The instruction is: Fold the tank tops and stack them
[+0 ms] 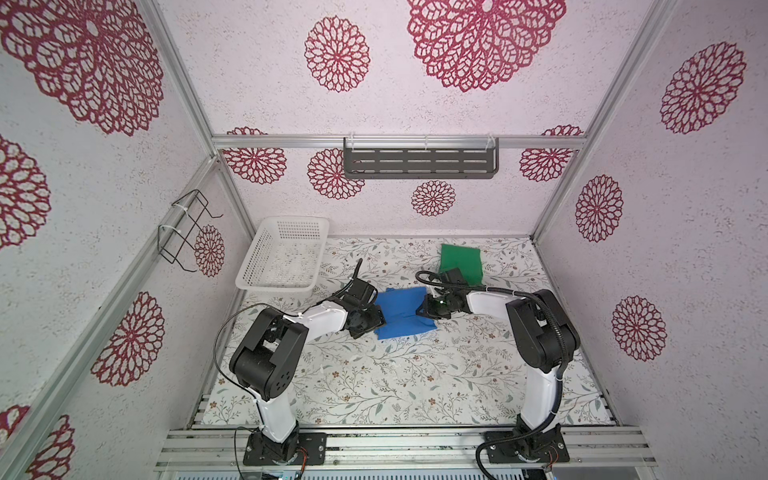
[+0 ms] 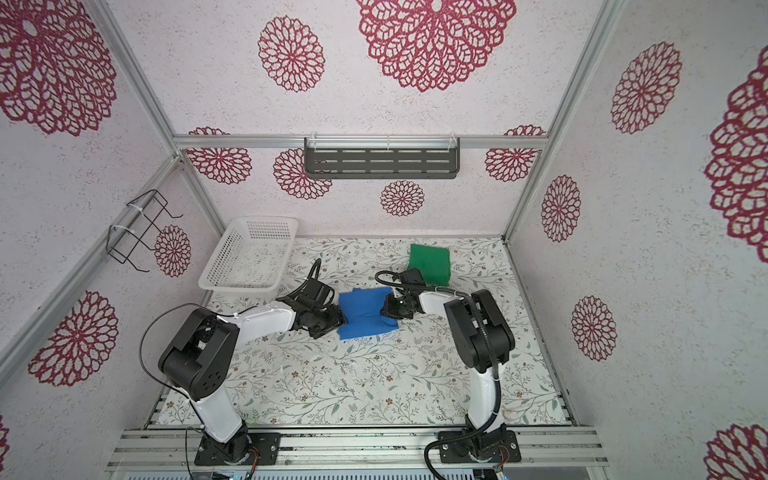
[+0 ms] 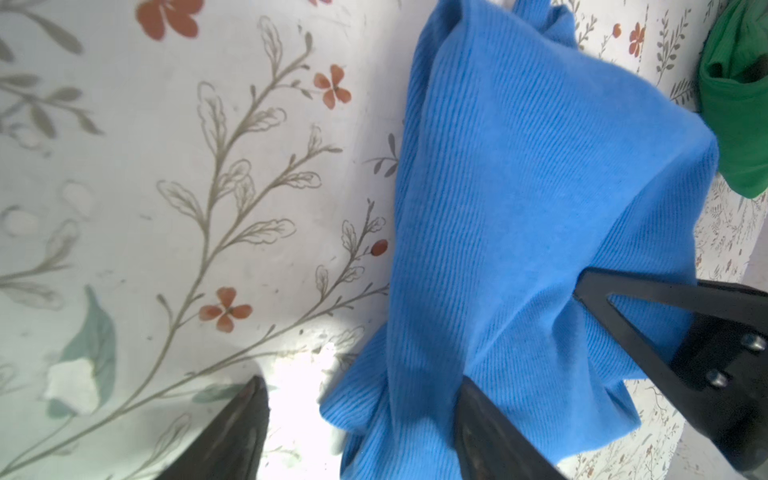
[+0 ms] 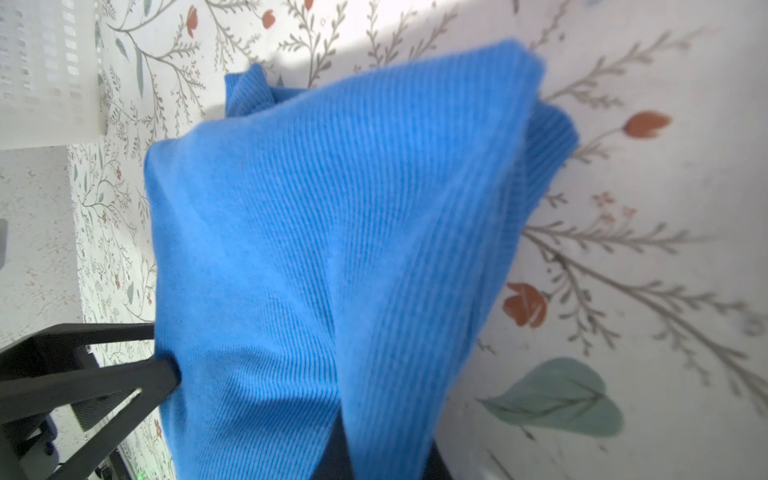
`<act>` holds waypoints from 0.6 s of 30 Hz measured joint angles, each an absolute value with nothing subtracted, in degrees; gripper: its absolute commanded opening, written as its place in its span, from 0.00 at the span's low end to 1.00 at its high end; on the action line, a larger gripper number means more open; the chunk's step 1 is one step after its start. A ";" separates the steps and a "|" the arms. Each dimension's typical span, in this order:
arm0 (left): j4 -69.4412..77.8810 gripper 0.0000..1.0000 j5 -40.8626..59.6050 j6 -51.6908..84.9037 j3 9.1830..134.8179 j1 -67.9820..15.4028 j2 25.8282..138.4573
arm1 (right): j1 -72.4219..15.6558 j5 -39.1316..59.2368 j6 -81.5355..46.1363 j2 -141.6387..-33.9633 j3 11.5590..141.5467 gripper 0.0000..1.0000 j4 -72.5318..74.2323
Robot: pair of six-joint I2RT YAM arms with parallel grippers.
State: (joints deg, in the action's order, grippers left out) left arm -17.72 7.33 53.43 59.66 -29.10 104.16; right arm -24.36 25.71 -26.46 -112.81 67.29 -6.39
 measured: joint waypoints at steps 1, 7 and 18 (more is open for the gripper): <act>-17.67 0.69 7.25 53.30 60.51 -29.10 104.86 | -24.34 25.71 -26.39 -112.81 67.26 0.05 -6.39; -15.70 0.69 7.38 53.39 62.15 -29.89 106.83 | -24.29 25.74 -25.52 -112.81 67.26 0.05 -6.46; -2.17 0.26 11.38 57.91 61.67 -32.10 111.98 | -24.18 25.76 -25.52 -112.81 67.26 0.04 -6.42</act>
